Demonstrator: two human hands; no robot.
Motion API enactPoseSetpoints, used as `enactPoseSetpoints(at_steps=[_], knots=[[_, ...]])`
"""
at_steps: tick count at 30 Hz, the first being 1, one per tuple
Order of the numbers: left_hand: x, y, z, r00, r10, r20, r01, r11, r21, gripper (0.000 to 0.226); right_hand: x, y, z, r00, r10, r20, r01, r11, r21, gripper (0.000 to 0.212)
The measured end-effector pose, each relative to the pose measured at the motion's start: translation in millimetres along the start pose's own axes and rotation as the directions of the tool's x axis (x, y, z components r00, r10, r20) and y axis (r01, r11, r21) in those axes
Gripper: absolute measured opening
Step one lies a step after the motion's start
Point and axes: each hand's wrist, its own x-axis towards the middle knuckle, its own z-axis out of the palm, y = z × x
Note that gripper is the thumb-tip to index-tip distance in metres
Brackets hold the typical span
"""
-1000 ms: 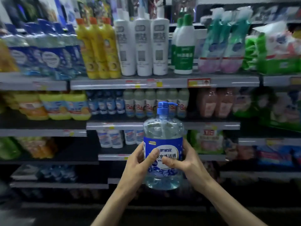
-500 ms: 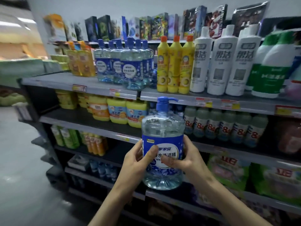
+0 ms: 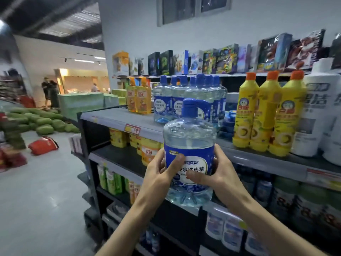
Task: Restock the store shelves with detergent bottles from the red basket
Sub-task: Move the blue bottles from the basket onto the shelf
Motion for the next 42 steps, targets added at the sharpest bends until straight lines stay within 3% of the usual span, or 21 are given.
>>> enactPoseSetpoints(at_steps=[5, 10, 18, 23, 25, 32, 36, 42], knots=[[49, 3, -22, 0.996, 0.087, -0.019, -0.087, 0.996, 0.019, 0.041, 60, 0, 8, 0.997, -0.076, 0.033, 0.076, 0.997, 0.000, 0.082], [89, 3, -53, 0.990, 0.131, 0.052, -0.132, 0.991, 0.010, 0.045, 100, 0, 24, 0.994, -0.111, 0.011, 0.111, 0.994, -0.003, 0.082], [161, 7, -137, 0.935, 0.190, 0.299, -0.200, 0.980, 0.003, 0.058, 158, -2, 79, 0.963, -0.240, -0.121, 0.223, 0.965, -0.140, 0.077], [196, 1, -184, 0.874, 0.212, 0.436, -0.256, 0.966, 0.044, 0.063, 189, 1, 106, 0.944, -0.288, -0.159, 0.244, 0.938, -0.248, 0.086], [211, -1, -198, 0.869, 0.234, 0.437, -0.289, 0.955, 0.065, 0.063, 199, 1, 114, 0.943, -0.292, -0.160, 0.243, 0.932, -0.268, 0.085], [253, -17, -209, 0.839, 0.342, 0.423, -0.323, 0.939, -0.117, 0.064, 228, 5, 132, 0.945, -0.265, -0.192, 0.195, 0.928, -0.318, 0.084], [266, -26, -210, 0.830, 0.403, 0.386, -0.411, 0.909, -0.065, 0.062, 239, 21, 136, 0.925, -0.262, -0.275, 0.161, 0.926, -0.342, 0.084], [297, -49, -211, 0.858, 0.359, 0.367, -0.381, 0.924, -0.014, 0.063, 259, 49, 139, 0.867, -0.293, -0.404, 0.097, 0.894, -0.438, 0.084]])
